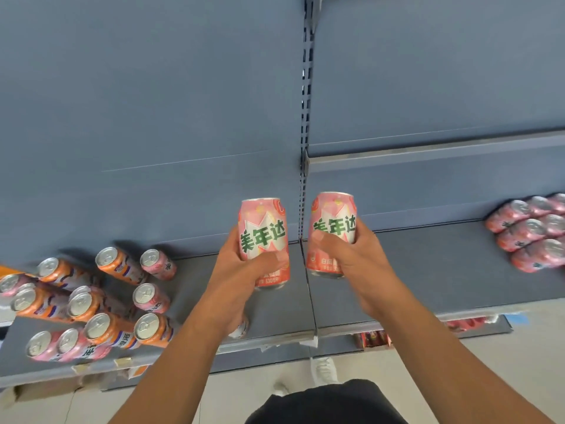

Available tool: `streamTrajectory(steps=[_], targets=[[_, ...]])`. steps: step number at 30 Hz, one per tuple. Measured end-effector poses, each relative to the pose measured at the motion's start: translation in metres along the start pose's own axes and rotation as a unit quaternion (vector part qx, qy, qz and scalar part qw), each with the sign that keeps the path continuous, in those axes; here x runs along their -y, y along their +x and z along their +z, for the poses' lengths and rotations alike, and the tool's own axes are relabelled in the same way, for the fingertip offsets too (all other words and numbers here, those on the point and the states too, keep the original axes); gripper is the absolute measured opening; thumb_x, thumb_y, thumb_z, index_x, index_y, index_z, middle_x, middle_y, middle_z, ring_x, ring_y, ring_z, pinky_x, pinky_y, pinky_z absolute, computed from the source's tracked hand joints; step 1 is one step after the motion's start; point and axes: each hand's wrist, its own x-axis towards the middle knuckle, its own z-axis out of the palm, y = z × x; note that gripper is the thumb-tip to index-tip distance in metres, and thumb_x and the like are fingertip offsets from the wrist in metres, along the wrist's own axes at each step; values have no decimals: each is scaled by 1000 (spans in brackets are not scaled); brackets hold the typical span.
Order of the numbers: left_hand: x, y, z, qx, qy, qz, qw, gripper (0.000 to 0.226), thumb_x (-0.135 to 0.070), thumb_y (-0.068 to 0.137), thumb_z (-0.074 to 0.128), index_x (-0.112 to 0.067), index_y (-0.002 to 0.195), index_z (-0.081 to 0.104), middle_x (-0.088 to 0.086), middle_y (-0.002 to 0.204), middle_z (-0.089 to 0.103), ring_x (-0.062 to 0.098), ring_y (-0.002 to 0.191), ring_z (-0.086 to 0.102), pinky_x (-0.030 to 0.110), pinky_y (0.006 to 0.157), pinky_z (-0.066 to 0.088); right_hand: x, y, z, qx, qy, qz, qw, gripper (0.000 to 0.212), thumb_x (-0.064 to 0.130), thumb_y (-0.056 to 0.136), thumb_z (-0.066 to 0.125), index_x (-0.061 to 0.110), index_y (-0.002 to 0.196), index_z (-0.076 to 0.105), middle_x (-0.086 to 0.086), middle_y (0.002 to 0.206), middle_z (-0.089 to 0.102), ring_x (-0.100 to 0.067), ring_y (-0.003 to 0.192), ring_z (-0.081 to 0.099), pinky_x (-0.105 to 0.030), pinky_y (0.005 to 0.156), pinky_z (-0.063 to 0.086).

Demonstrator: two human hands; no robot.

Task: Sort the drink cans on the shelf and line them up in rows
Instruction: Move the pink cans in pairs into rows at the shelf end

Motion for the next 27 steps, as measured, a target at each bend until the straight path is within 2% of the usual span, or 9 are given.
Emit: streamTrajectory(steps=[3, 6, 8, 10, 12, 15, 18, 24, 27], targets=[[1, -6, 2, 19, 17, -4, 1000, 77, -28, 49, 82, -27, 121, 58, -4, 102, 74, 13, 92, 71, 23, 66, 55, -5, -19, -1, -37, -6, -6, 999, 27, 19, 83, 76, 23, 106, 62, 3, 89, 72, -9, 76, 72, -26, 57, 56], [5, -11, 10, 52, 14, -8, 999, 61, -20, 60, 82, -30, 116, 60, -9, 93, 74, 7, 80, 71, 20, 57, 54, -10, -41, -7, -71, -16, -19, 997, 25, 20, 83, 75, 23, 105, 62, 8, 81, 72, -7, 73, 71, -24, 56, 55], [10, -16, 19, 76, 19, -16, 997, 53, -14, 70, 85, -33, 113, 60, -10, 91, 74, 7, 79, 71, 21, 57, 55, -13, -56, -14, -94, -21, -26, 995, 25, 20, 84, 75, 23, 104, 61, 9, 78, 72, -7, 72, 71, -25, 56, 56], [12, -21, 30, 104, 21, -21, 994, 46, -12, 75, 81, -32, 112, 61, -9, 91, 75, 7, 78, 71, 21, 58, 55, -14, -70, -24, -123, -22, -30, 992, 27, 22, 83, 76, 25, 105, 61, 7, 83, 72, -11, 77, 72, -26, 57, 57], [11, -27, 46, 143, 28, -20, 989, 52, -17, 66, 84, -31, 111, 62, -5, 94, 75, 9, 80, 72, 21, 58, 55, -13, -84, -37, -152, -17, -40, 987, 28, 23, 82, 76, 26, 105, 60, 5, 85, 72, -14, 81, 72, -27, 57, 57], [10, -31, 72, 190, 39, -17, 981, 55, -25, 60, 77, -30, 112, 62, -1, 97, 75, 12, 82, 73, 20, 60, 54, -9, -104, -60, -192, 6, -55, 980, 28, 22, 83, 76, 28, 105, 58, 7, 82, 72, -13, 79, 72, -25, 56, 57], [11, -32, 107, 239, 52, -20, 969, 54, -25, 61, 77, -30, 112, 62, 0, 98, 75, 13, 83, 73, 20, 61, 54, -6, -122, -90, -233, 30, -65, 970, 29, 19, 84, 76, 25, 107, 60, 2, 87, 73, -15, 75, 72, -27, 56, 56], [28, -45, 205, 308, 87, -24, 947, 56, -24, 61, 82, -31, 113, 62, -2, 97, 75, 12, 84, 73, 21, 62, 55, -8, -160, -178, -304, 67, -87, 946, 35, 23, 81, 79, 23, 111, 61, -5, 95, 72, -21, 82, 73, -32, 62, 58], [44, -62, 264, 335, 96, -26, 937, 57, -19, 61, 85, -29, 112, 63, -2, 93, 75, 12, 78, 73, 22, 58, 55, -11, -184, -234, -338, 78, -96, 933, 45, 31, 71, 80, 20, 111, 62, -6, 93, 72, -24, 82, 73, -35, 62, 58]])
